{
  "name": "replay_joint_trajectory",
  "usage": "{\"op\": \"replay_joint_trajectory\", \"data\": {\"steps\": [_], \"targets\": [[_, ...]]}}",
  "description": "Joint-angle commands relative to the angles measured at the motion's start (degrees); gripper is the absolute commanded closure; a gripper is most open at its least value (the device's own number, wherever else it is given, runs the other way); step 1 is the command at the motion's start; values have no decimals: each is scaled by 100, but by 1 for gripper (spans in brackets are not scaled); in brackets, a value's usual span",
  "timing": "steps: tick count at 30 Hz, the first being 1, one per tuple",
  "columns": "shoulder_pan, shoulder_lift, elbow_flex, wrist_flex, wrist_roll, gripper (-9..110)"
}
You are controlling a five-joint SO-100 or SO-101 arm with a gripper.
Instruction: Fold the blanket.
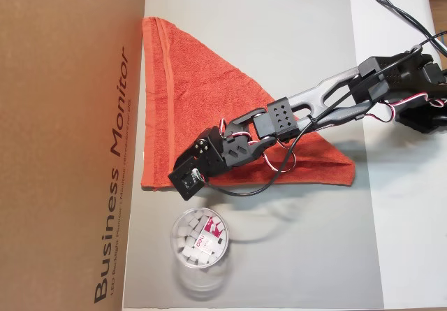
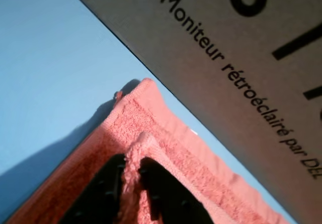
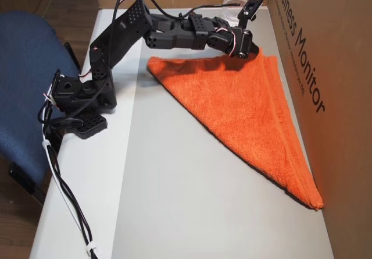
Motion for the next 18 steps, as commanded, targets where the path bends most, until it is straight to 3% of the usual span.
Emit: {"op": "replay_joint_trajectory", "data": {"steps": [1, 9, 18], "targets": [[-53, 123, -264, -79, -272, 101], [-167, 123, -220, -79, -369, 87], [-281, 448, -193, 26, -369, 88]]}}
